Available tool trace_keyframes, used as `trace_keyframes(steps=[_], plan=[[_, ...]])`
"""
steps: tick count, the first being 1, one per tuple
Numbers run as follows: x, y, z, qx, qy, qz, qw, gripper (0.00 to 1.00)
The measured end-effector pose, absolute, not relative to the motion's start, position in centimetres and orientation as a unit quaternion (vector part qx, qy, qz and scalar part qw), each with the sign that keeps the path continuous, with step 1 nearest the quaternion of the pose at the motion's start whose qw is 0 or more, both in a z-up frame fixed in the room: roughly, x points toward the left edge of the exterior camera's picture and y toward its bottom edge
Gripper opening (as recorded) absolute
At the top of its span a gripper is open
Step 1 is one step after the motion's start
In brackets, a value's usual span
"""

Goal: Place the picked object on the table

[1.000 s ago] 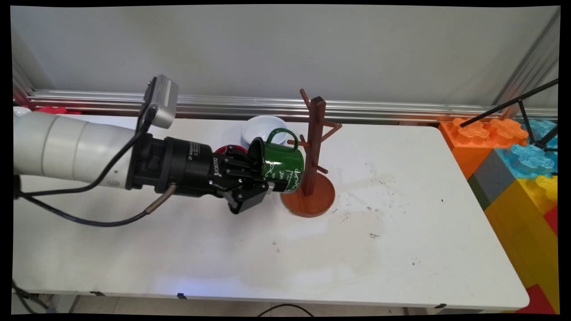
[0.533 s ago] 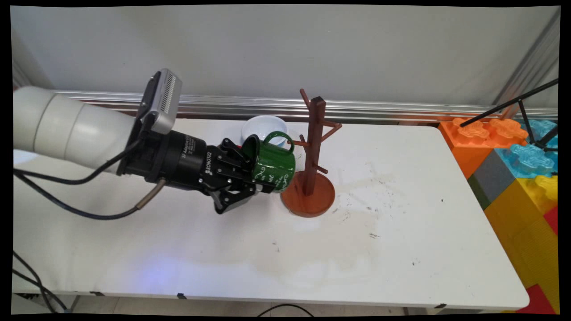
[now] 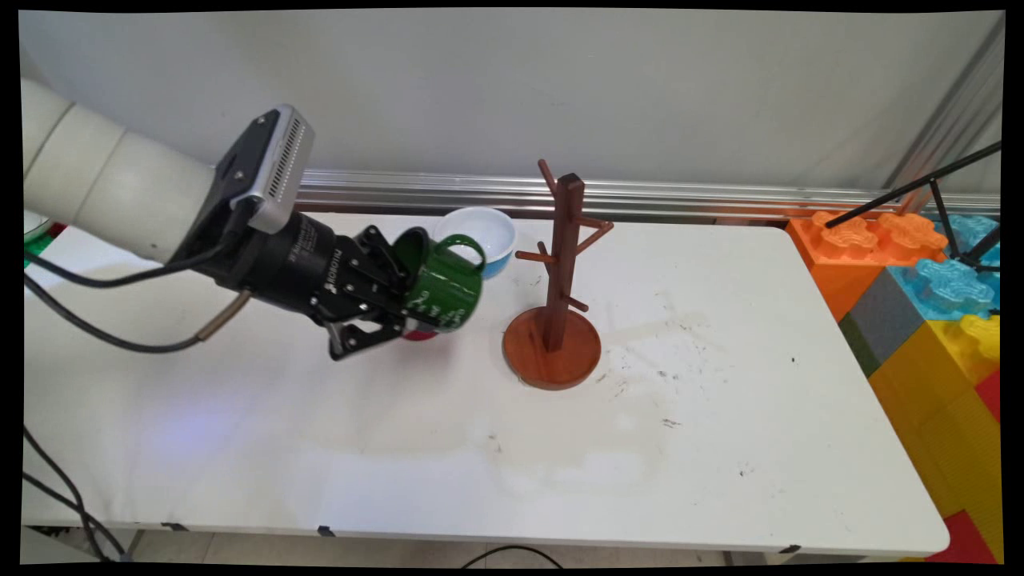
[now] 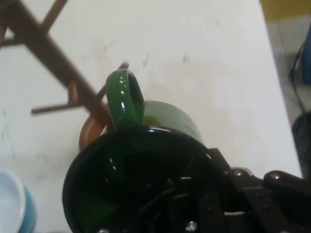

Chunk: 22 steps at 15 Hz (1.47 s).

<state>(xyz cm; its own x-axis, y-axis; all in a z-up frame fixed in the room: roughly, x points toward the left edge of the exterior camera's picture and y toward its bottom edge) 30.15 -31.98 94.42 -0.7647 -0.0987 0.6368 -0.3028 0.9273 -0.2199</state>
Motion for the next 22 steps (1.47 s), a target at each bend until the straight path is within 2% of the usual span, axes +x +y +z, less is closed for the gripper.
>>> trace_keyframes(steps=[5,12,22], plan=[[30.9,-33.4,95.1,0.106,-0.952,0.143,0.249,0.00],[30.3,-34.6,94.5,0.104,-0.973,0.111,0.172,0.00],[27.8,-36.6,90.1,0.101,-0.989,0.069,0.085,0.00]])
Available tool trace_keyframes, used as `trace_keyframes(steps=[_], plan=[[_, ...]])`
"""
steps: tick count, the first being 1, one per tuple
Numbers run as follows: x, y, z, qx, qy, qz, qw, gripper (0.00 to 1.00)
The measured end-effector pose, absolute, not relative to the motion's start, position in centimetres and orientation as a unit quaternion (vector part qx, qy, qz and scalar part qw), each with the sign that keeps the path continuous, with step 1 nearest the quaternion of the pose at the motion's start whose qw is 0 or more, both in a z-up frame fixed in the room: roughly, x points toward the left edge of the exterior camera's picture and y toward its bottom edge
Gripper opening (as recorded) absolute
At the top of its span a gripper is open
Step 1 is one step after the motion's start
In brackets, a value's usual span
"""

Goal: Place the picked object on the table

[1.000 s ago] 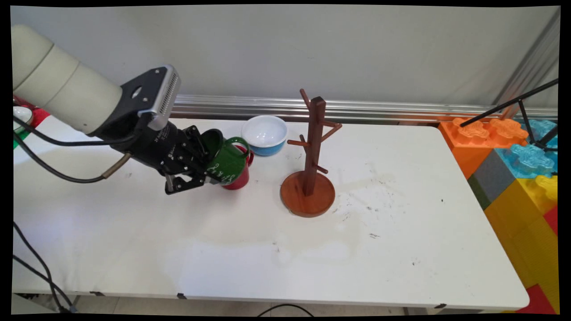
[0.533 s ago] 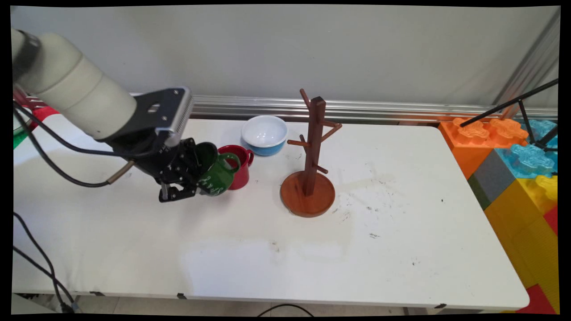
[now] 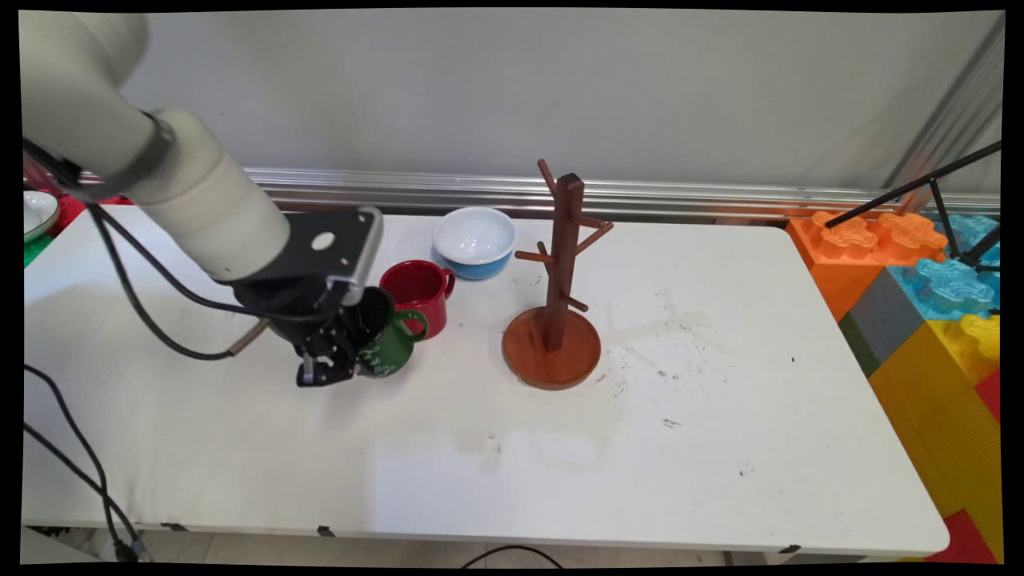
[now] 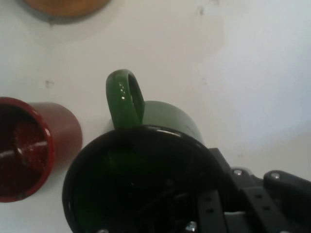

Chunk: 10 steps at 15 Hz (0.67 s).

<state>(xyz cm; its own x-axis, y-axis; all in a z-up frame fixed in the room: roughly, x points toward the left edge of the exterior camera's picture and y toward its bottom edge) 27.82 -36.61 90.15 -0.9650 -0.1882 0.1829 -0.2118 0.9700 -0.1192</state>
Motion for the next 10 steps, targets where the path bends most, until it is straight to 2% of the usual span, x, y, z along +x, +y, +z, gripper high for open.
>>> trace_keyframes(steps=[10], plan=[[24.0,-39.9,84.2,0.131,-0.989,0.050,0.055,0.00]])
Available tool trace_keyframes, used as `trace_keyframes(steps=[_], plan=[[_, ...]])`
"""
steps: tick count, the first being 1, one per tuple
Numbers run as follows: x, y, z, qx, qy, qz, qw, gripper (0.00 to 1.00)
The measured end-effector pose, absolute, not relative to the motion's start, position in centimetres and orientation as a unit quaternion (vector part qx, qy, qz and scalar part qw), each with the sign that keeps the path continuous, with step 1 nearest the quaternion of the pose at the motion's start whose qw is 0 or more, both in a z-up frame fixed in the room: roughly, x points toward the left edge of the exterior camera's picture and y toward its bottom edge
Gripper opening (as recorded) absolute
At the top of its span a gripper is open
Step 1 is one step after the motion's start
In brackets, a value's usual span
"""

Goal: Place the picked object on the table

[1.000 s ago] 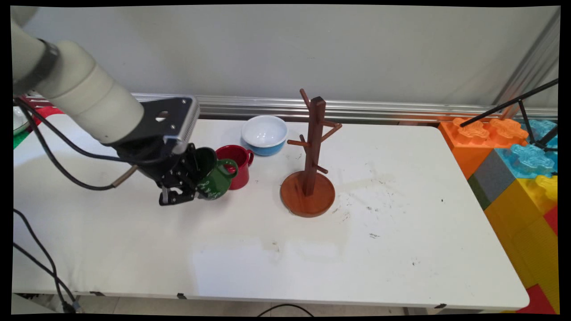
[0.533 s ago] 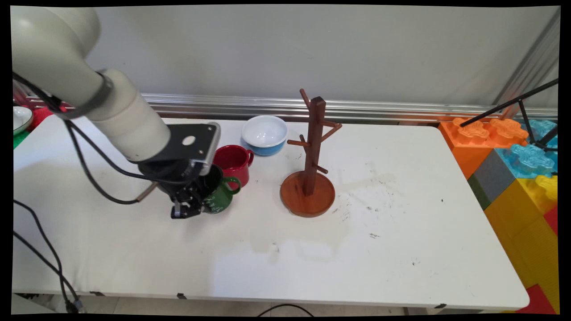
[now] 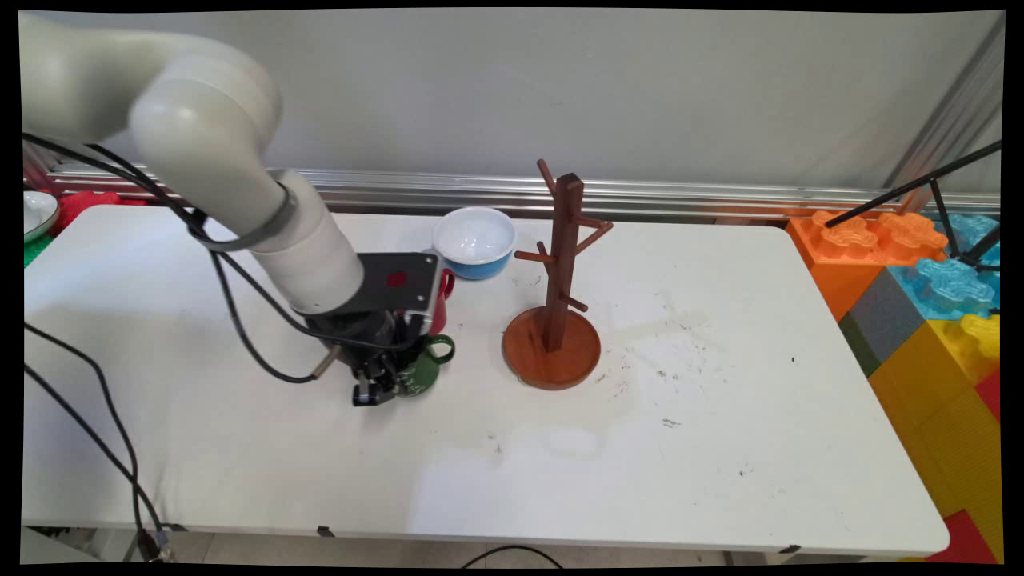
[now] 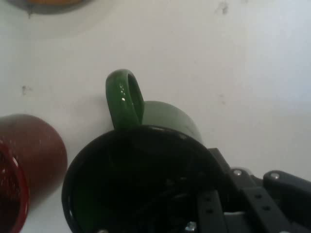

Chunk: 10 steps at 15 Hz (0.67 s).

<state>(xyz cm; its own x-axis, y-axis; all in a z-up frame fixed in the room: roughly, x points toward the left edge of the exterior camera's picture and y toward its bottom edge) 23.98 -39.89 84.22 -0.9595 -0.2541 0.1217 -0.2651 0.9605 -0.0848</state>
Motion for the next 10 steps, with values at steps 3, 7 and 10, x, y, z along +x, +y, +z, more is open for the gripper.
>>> trace_keyframes(steps=[3,7,10], plan=[[23.1,-40.7,82.8,0.141,-0.987,0.048,0.054,0.00],[22.2,-41.6,81.0,0.152,-0.986,0.046,0.052,0.00],[21.8,-42.0,80.2,0.157,-0.985,0.045,0.052,0.00]])
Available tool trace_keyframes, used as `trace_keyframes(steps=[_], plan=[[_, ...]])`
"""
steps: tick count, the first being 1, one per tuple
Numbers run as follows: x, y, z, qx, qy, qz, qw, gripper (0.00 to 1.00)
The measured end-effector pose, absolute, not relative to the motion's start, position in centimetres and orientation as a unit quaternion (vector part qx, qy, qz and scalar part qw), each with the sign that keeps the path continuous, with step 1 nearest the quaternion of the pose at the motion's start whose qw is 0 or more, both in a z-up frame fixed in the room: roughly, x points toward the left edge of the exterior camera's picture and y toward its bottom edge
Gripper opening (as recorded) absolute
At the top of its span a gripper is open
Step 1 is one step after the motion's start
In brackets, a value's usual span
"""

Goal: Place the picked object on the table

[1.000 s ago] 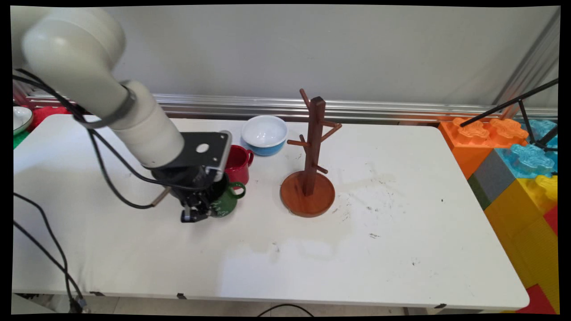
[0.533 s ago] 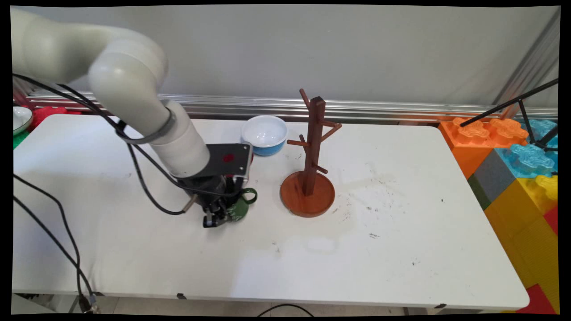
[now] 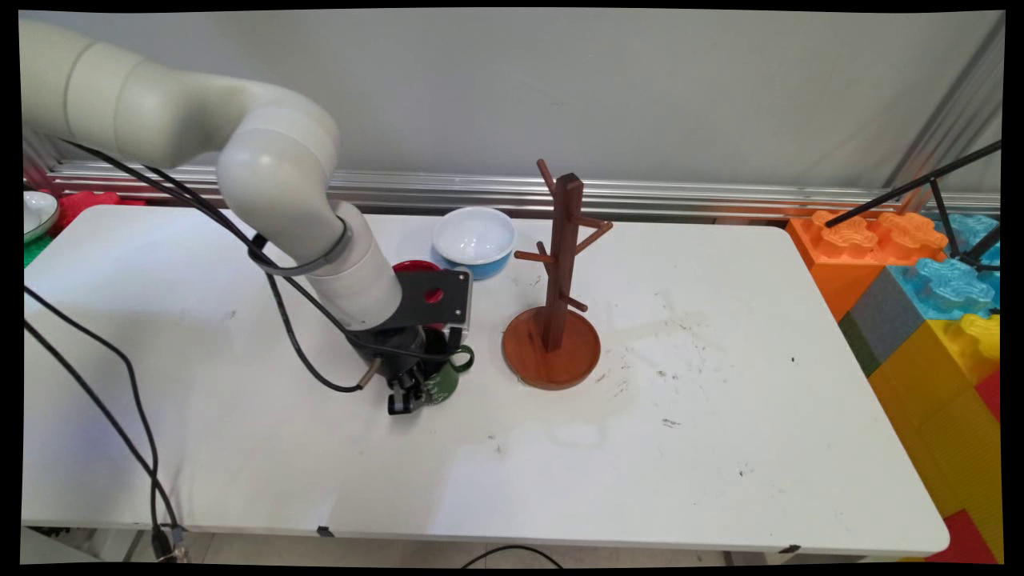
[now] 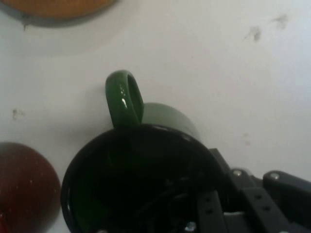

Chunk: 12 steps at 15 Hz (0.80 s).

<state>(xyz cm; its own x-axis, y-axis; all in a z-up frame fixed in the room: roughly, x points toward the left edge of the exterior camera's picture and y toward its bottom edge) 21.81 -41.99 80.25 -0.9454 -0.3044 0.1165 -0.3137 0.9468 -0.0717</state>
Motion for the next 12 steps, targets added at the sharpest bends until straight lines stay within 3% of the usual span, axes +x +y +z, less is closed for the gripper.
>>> trace_keyframes(steps=[2,3,12], plan=[[21.6,-42.3,79.6,0.162,-0.985,0.044,0.051,0.00],[21.6,-42.4,79.3,0.164,-0.984,0.043,0.050,1.00],[21.0,-42.9,79.2,0.166,-0.983,0.044,0.070,1.00]])
